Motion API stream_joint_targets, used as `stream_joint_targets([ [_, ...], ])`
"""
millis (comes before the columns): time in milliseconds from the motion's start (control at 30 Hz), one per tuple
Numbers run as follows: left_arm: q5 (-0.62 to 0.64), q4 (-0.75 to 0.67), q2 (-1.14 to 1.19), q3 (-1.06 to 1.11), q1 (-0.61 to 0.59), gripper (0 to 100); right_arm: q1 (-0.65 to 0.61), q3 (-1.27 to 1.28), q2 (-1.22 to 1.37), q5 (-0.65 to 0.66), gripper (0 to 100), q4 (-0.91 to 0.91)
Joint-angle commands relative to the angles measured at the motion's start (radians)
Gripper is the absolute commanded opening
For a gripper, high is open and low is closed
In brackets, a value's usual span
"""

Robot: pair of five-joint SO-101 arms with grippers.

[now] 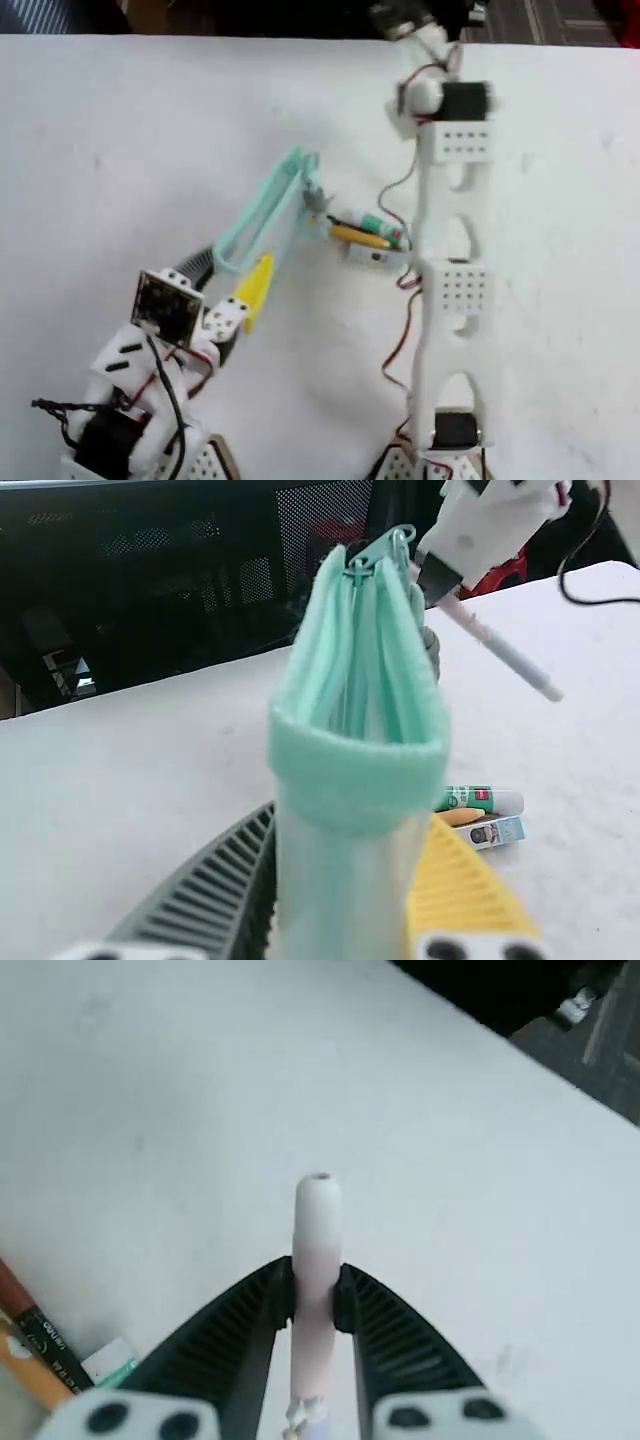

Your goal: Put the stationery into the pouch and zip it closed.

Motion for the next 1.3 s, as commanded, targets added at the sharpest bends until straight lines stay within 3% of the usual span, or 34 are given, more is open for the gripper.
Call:
stream_joint_targets([
  [0,0.005,0.005,0.002,-0.009,0.013,18,0.027,-0.025,-0.157,-0.020,1.6,0.025],
  [267,0.006,0.005,0.002,-0.009,0.013,18,0.068,0.163,-0.441,-0.020,1.5,0.027],
  [933,0.009,0.005,0.002,-0.009,0.013,18,-0.054,0.990,-1.305,-0.058,1.5,0.024],
  [1033,0.009,0.005,0.002,-0.009,0.013,18,-0.105,1.135,-1.458,-0.127,1.5,0.021],
  [1267,0.009,0.005,0.002,-0.009,0.013,18,-0.355,1.292,-1.679,-0.213,1.6,-0.054],
])
